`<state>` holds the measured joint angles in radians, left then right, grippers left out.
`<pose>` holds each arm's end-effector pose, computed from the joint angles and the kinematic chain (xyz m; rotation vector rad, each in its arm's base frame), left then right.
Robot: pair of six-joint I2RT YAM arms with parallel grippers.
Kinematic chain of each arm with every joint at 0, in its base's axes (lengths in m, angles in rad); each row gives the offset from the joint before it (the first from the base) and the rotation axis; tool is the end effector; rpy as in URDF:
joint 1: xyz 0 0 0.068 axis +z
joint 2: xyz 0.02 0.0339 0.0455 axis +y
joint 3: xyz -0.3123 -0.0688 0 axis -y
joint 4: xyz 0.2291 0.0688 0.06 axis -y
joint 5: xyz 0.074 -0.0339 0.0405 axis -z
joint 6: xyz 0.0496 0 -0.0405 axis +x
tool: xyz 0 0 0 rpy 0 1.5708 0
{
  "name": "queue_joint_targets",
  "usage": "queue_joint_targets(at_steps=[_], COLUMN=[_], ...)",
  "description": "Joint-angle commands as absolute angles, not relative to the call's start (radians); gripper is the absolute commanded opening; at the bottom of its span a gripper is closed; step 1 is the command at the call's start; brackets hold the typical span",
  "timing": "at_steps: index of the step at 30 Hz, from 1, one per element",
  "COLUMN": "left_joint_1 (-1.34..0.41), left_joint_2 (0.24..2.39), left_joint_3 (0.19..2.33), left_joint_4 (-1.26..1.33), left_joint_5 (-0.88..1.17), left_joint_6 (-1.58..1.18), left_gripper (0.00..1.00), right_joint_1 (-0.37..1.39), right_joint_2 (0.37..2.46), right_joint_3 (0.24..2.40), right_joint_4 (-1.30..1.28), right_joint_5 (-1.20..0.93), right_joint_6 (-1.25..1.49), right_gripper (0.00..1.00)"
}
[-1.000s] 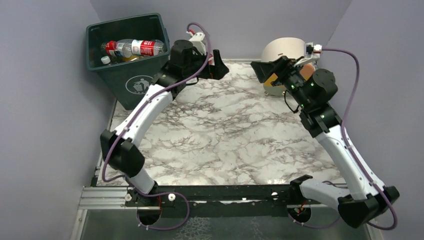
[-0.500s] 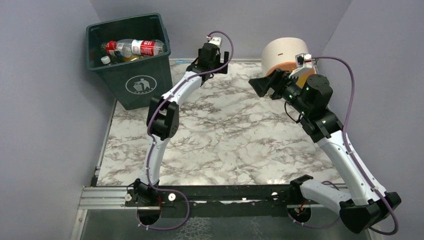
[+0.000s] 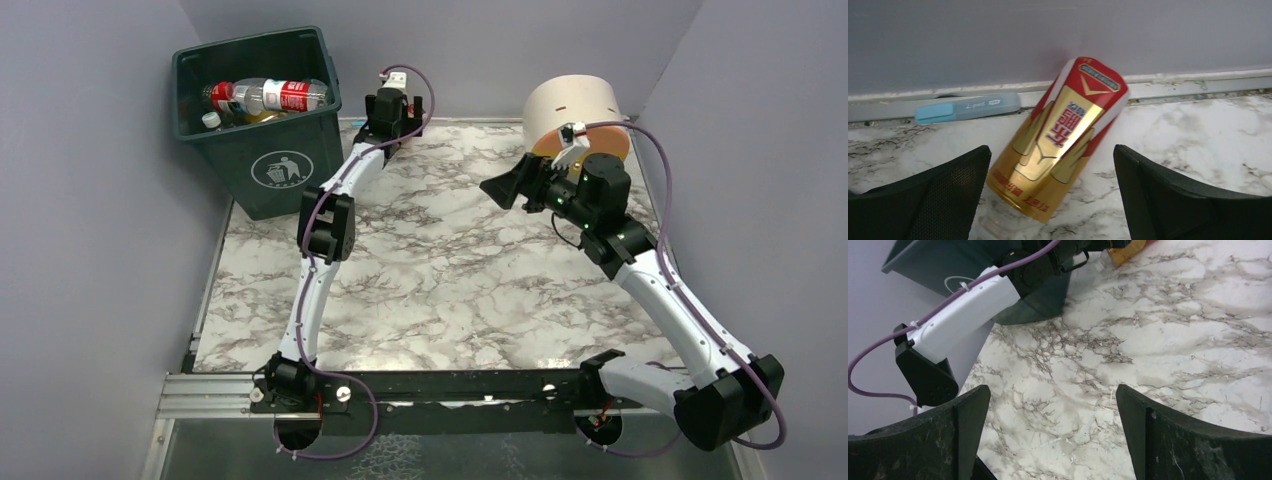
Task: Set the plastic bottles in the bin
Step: Pick up the plastic bottle at the center of the board.
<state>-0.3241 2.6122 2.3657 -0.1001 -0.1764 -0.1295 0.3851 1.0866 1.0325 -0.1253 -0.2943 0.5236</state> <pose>0.6112 -0.1962 0.2318 0.0676 1.9130 -0.1370 0.2042 0.0983 0.4158 -0.0988 1.8315 0.9095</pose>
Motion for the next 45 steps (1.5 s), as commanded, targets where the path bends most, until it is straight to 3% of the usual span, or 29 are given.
queue_joint_targets(at_steps=[1,17,24,31,45], left_joint_1=[-0.304,-0.283,-0.288,-0.297,-0.372], left_joint_2=[2.651,2.657,2.658,2.574,2.216], left_joint_3=[2.401,2.298,2.296,2.196,1.816], left_joint_4=[-0.024,-0.005,-0.035,-0.024,0.017], left_joint_5=[-0.174,-0.041,-0.053,-0.036,0.035], left_joint_6=[-0.128,-0.175,-0.187,-0.195,-0.237], left_gripper=[0.99,0.98,0.86,0.68,0.65], right_joint_1=[0.389,0.389,0.389,0.39,0.389], right_joint_2=[1.123,1.198,1.187,1.165,1.039], right_joint_3=[1.003,0.983,0.979,0.973,0.96], right_joint_4=[-0.05,0.016,0.014,0.008,-0.088], right_joint_5=[-0.359,-0.408,-0.407,-0.412,-0.389], right_joint_6=[0.536,0.559,0.558,0.564,0.547], right_gripper=[0.99,1.0,1.0,1.0,1.0])
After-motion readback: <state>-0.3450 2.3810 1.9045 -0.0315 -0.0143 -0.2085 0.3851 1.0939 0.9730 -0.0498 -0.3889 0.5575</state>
